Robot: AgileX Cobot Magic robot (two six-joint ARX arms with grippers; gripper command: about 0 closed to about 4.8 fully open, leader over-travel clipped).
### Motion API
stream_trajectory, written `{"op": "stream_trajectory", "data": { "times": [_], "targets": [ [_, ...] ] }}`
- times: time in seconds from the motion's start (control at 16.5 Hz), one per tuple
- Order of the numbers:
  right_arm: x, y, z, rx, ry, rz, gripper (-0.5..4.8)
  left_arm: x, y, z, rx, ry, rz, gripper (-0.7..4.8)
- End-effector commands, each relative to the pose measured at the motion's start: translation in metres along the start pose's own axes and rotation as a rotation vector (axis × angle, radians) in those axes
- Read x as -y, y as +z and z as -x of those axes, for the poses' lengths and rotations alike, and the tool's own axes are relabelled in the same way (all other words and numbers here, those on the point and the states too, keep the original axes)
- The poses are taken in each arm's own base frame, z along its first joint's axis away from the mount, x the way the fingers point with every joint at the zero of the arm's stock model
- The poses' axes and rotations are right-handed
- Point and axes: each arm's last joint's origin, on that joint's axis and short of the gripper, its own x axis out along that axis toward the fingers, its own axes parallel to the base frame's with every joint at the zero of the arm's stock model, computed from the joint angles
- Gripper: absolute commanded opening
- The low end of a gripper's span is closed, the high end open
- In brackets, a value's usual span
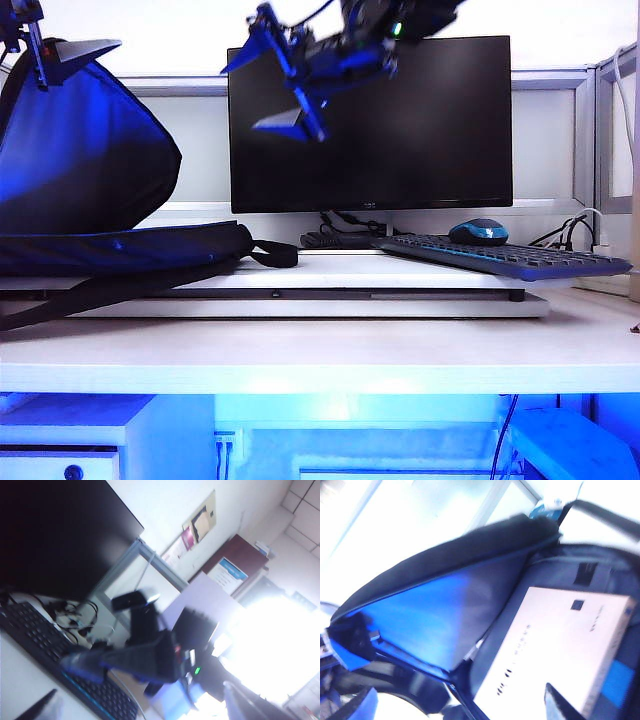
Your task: Pick up the book on the desk and put it into the open backpack.
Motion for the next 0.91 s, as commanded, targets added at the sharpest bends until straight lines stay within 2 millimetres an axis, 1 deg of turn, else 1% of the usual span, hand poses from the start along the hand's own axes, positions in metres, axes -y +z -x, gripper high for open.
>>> {"op": "stream_trajectory", "data": {
  "times": [0.06, 0.12, 0.18, 0.24, 0.3, 0.36, 0.43, 0.49, 0.61, 0.67, 0.73, 0.79, 0.85, 0.91],
  "targets": [
    [-0.014, 0.012, 0.018, 0.021, -0.035, 0.081, 4.17, 0.039, 0.003, -0.016, -0.071, -0.087, -0.129, 4.25],
    [-0.013, 0.014, 0.022, 0.025, -0.040, 0.080, 4.17, 0.046, 0.003, -0.020, -0.077, -0.106, -0.147, 4.25],
    [-0.014, 0.015, 0.024, 0.024, -0.043, 0.079, 4.17, 0.064, 0.001, -0.028, -0.089, -0.145, -0.179, 4.25],
    [-0.014, 0.017, 0.027, 0.022, -0.050, 0.098, 4.17, 0.076, 0.002, -0.031, -0.093, -0.166, -0.205, 4.25],
    [-0.016, 0.018, 0.030, 0.019, -0.062, 0.116, 4.17, 0.085, 0.003, -0.031, -0.091, -0.175, -0.236, 4.25],
    [-0.022, 0.019, 0.036, 0.013, -0.095, 0.154, 4.17, 0.098, 0.005, -0.030, -0.087, -0.184, -0.274, 4.25],
    [-0.026, 0.021, 0.043, 0.012, -0.127, 0.186, 4.17, 0.104, 0.007, -0.028, -0.086, -0.188, -0.304, 4.23],
    [-0.032, 0.023, 0.050, 0.013, -0.171, 0.222, 4.17, 0.108, 0.009, -0.023, -0.080, -0.178, -0.338, 4.07],
    [-0.045, 0.029, 0.069, 0.027, -0.255, 0.279, 4.16, 0.112, 0.014, -0.013, -0.076, -0.155, -0.364, 3.98],
    [-0.056, 0.034, 0.085, 0.038, -0.290, 0.309, 4.06, 0.114, 0.018, -0.006, -0.068, -0.136, -0.387, 3.94],
    [-0.061, 0.037, 0.094, 0.043, -0.297, 0.316, 3.95, 0.116, 0.020, -0.001, -0.061, -0.122, -0.401, 3.94],
    [-0.073, 0.045, 0.114, 0.065, -0.309, 0.321, 3.88, 0.122, 0.025, 0.009, -0.044, -0.097, -0.425, 3.94],
    [-0.088, 0.052, 0.140, 0.100, -0.342, 0.339, 3.88, 0.132, 0.031, 0.021, -0.019, -0.056, -0.439, 3.92],
    [-0.093, 0.054, 0.148, 0.114, -0.360, 0.349, 3.88, 0.135, 0.032, 0.024, -0.012, -0.040, -0.441, 3.77]
  ]
}}
